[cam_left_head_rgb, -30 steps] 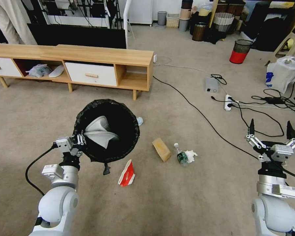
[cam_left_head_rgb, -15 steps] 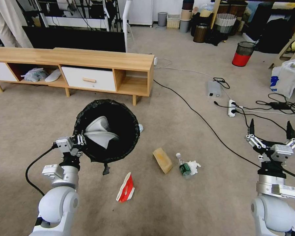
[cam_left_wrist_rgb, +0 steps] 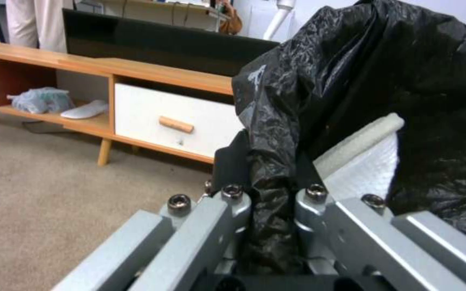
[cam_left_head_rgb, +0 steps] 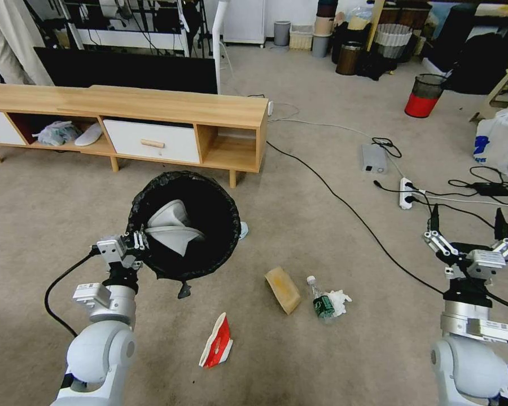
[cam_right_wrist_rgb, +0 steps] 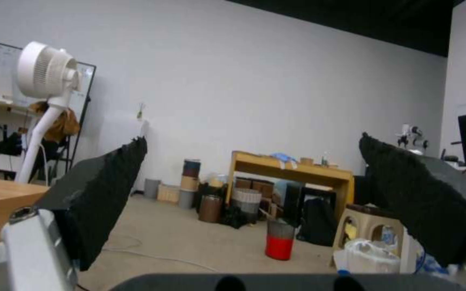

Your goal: Pick up the trash bin and place the garbage on the floor into it.

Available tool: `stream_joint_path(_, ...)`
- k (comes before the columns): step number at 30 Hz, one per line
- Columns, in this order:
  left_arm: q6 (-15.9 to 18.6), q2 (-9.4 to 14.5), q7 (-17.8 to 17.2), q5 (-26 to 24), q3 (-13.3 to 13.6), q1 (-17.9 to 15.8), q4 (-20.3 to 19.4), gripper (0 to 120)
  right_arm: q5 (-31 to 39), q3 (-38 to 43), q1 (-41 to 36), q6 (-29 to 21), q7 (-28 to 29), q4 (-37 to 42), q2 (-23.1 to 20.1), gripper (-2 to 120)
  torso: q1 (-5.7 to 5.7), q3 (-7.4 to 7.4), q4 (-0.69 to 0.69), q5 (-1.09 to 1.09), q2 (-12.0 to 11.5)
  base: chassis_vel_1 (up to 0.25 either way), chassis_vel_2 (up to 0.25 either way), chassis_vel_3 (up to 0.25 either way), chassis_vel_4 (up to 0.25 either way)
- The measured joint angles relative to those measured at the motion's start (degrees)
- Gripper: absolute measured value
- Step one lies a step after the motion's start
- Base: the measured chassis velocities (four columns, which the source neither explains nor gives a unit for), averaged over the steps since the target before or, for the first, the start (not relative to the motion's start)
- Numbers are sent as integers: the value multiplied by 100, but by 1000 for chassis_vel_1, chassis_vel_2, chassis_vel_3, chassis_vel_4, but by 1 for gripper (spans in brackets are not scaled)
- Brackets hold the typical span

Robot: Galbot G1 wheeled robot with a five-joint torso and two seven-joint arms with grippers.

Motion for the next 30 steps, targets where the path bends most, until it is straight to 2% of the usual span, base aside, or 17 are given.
stream_joint_path(21, 46, 4, 51, -148, 20, 12, -45, 4, 26, 9, -4, 36, -79, 0, -4, 100, 0, 0, -1, 0, 0, 0, 0, 0, 0)
stream_joint_path(30, 44, -8, 52, -134, 30, 7, -46, 4, 28, 9, 1, 44, -118, 6, -10, 100, 0, 0, 0, 0, 0, 61, 68, 55, 62)
